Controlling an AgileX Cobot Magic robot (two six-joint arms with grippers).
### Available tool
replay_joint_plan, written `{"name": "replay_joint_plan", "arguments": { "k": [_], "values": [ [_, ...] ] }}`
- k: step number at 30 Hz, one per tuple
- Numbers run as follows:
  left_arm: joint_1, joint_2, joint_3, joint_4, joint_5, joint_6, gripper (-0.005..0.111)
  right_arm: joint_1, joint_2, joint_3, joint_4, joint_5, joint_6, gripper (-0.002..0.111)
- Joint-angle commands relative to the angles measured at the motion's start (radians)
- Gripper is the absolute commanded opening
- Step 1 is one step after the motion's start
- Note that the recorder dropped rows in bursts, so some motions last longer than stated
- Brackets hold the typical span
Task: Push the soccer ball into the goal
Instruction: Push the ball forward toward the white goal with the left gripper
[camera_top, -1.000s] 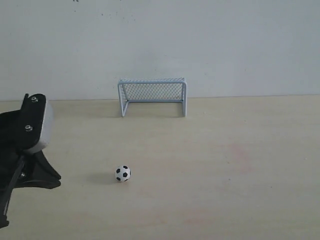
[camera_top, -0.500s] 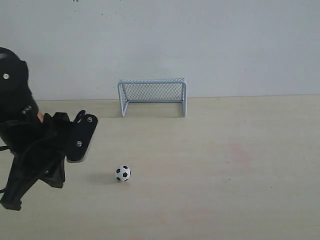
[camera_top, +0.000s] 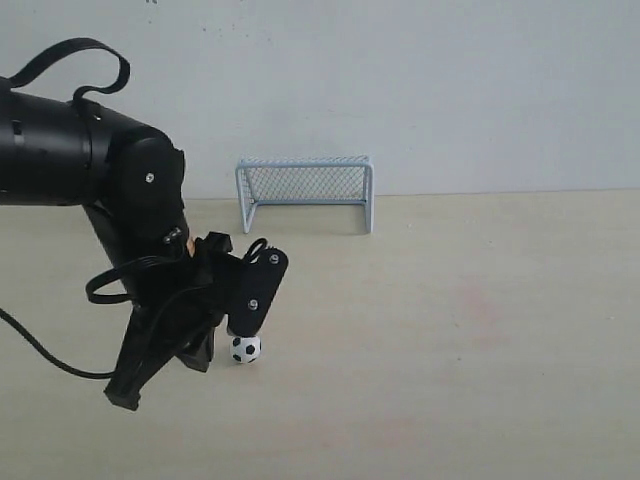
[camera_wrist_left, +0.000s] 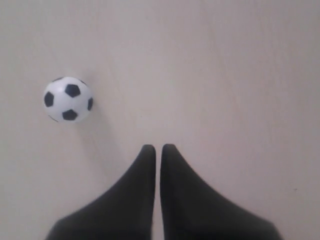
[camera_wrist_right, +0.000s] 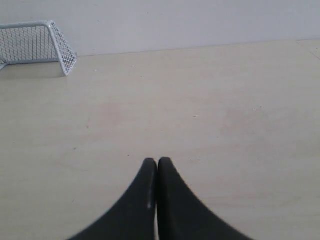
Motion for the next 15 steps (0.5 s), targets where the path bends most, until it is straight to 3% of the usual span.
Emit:
{"name": "replay_joint_plan", "arguments": {
  "k": [1, 15],
  "values": [
    [-0.006, 0.038, -0.019, -0.003, -0.020, 0.009, 0.004, -0.001, -0.005, -0.001, -0.002, -0.006, 0.001, 0.000],
    [-0.006, 0.121, -0.019, -0.037, -0.161, 0.067, 0.004, -0.001, -0.005, -0.001, -0.002, -0.006, 0.001, 0.000]
  ]
}}
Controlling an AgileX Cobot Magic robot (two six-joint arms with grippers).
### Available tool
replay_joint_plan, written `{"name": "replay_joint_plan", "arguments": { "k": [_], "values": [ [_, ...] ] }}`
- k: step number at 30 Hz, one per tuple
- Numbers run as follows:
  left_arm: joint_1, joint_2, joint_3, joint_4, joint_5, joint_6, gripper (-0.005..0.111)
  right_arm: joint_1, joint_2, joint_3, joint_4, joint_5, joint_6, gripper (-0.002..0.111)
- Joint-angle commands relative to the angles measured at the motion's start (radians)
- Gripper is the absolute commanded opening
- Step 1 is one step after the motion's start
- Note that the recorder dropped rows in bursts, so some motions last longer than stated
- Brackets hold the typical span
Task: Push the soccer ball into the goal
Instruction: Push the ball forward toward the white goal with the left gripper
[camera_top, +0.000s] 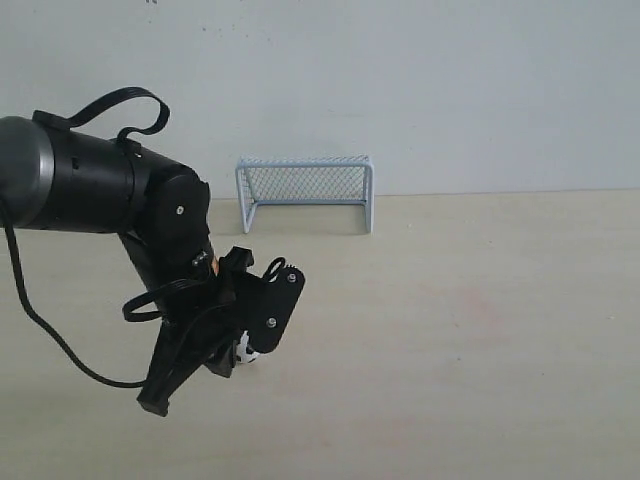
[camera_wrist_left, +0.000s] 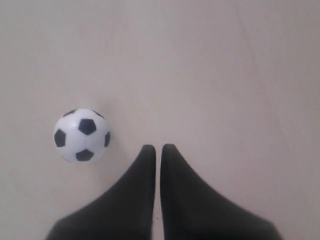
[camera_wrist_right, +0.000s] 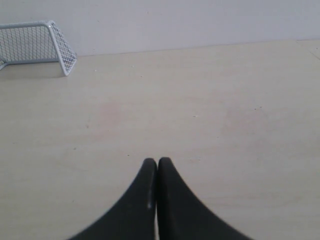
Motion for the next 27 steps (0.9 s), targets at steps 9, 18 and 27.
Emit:
{"name": "replay_joint_plan", "arguments": {
  "k": [9, 18, 27],
  "values": [
    [-0.003, 0.044, -0.007, -0.004, -0.026, 0.039, 0.004, -0.001, -0.005, -0.001, -0.002, -0.006, 0.001, 0.000],
    [-0.003, 0.064, -0.007, -0.004, -0.026, 0.041, 0.004, -0.001, -0.005, -0.001, -0.002, -0.006, 0.001, 0.000],
    [-0.002, 0.075, -0.007, 0.051, -0.055, 0.041, 0.004, -0.001, -0.005, -0.001, -0.002, -0.006, 0.001, 0.000]
  ]
}}
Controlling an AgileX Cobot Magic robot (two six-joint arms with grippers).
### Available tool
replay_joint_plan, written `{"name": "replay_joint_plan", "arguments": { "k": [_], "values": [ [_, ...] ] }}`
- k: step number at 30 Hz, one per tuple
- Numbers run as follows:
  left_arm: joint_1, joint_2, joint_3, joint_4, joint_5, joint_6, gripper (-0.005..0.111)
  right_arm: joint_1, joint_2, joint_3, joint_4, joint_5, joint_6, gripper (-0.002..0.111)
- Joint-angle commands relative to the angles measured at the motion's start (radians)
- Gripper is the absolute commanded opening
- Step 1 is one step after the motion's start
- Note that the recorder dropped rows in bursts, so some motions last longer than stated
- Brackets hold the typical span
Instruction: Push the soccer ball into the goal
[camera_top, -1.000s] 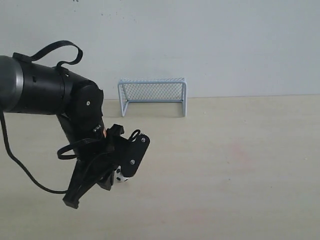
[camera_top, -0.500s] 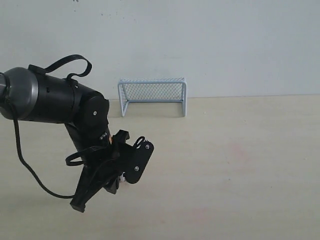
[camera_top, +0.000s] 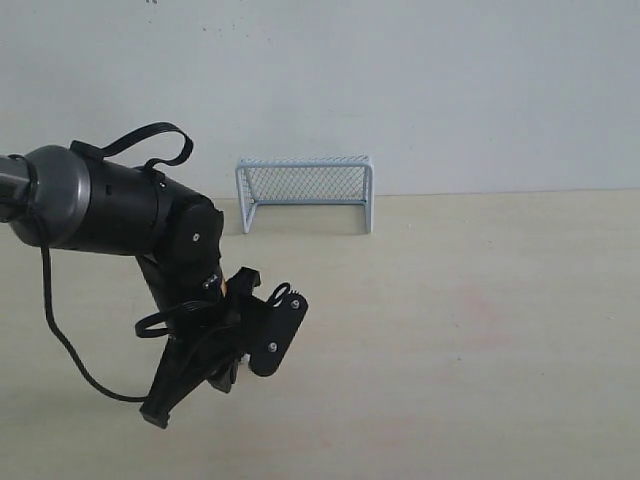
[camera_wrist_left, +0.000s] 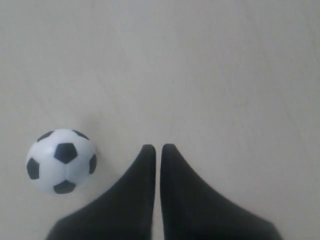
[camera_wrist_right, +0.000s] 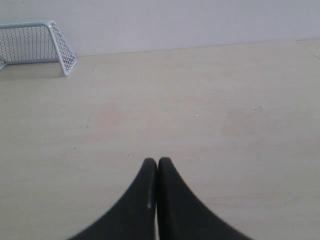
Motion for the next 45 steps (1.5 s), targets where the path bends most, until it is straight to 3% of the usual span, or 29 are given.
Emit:
{"name": "replay_joint_plan", "arguments": {
  "k": [1, 15, 19, 24, 29, 32, 39, 45],
  "values": [
    [-0.002, 0.002, -0.003, 0.025, -0.019, 0.003, 0.004, -0.001, -0.005, -0.001, -0.002, -0.006, 0.001, 0.000],
    [-0.002, 0.005, -0.003, 0.018, -0.018, -0.020, 0.004, -0.001, -0.005, -0.001, -0.002, -0.006, 0.001, 0.000],
    [-0.002, 0.028, -0.003, 0.151, -0.279, -0.031, 0.004, -0.001, -0.005, -0.001, -0.002, -0.006, 0.001, 0.000],
    [-0.002, -0.010, -0.003, 0.419, -0.484, -0.432, 0.004, -0.001, -0.005, -0.001, -0.002, -0.006, 0.001, 0.000],
    [-0.002, -0.106, -0.003, 0.654, -0.455, -0.720, 0.004, -0.001, -0.005, -0.001, -0.002, -0.008, 0.001, 0.000],
    [-0.002, -0.215, -0.003, 0.738, -0.387, -1.015, 0.004, -0.001, -0.005, -0.001, -0.002, -0.008, 0.001, 0.000],
    [-0.002, -0.520, 0.027, 0.746, -0.132, -1.424, 0.004, -0.001, -0.005, -0.001, -0.002, -0.008, 0.001, 0.000],
    [-0.002, -0.840, 0.228, 0.686, -0.065, -1.569, 0.004, -0.001, -0.005, -0.001, -0.002, -0.008, 0.001, 0.000]
  ]
}}
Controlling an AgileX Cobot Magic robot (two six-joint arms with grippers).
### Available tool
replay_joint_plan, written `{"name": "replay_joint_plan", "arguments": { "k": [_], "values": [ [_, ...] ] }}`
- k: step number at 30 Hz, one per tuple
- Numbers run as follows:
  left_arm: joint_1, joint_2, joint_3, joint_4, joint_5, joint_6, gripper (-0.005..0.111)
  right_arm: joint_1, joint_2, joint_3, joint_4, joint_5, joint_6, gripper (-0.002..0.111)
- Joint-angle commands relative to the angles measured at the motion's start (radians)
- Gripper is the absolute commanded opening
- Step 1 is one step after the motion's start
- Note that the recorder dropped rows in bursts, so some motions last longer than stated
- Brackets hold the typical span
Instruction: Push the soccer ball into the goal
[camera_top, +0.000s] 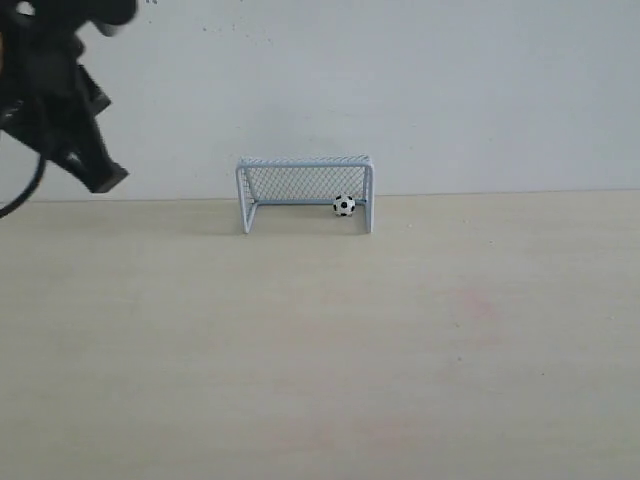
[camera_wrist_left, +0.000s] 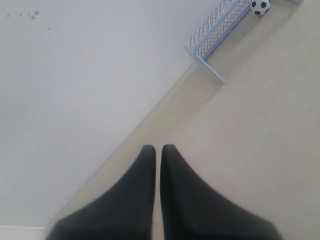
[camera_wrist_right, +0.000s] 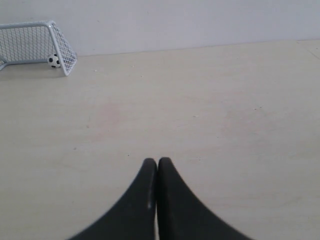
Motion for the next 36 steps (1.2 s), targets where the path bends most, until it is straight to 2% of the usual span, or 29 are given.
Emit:
{"name": "replay_joint_plan", "arguments": {
  "k": [1, 9, 12, 17, 20, 29, 32, 36],
  "values": [
    [-0.002, -0.183, 0.131, -0.065, 0.040, -0.109, 0.004, -0.001, -0.005, -0.001, -0.002, -0.008, 0.001, 0.000],
    [-0.002, -0.598, 0.371, -0.154, 0.116, -0.122, 0.004, 0.001, -0.005, -0.001, -0.002, -0.008, 0.001, 0.000],
    [-0.002, -0.733, 0.405, -0.169, 0.117, -0.135, 0.004, 0.001, -0.005, -0.001, -0.002, -0.011, 0.001, 0.000],
    [-0.002, -0.957, 0.415, -0.232, 0.246, -0.141, 0.004, 0.001, -0.005, -0.001, -0.002, -0.011, 0.001, 0.000],
    [-0.002, -1.049, 0.415, -0.232, 0.240, -0.141, 0.004, 0.001, -0.005, -0.001, -0.002, -0.011, 0.001, 0.000],
    [-0.002, -1.140, 0.415, -0.230, 0.240, -0.141, 0.004, 0.001, -0.005, -0.001, -0.002, -0.011, 0.001, 0.000],
    [-0.001, -1.142, 0.417, -0.272, 0.240, -0.141, 0.004, 0.001, -0.005, -0.001, -0.002, -0.011, 0.001, 0.000],
    [0.075, -1.162, 0.464, -0.337, 0.152, -0.163, 0.004, 0.001, -0.005, -0.001, -0.002, -0.011, 0.001, 0.000]
  ]
}}
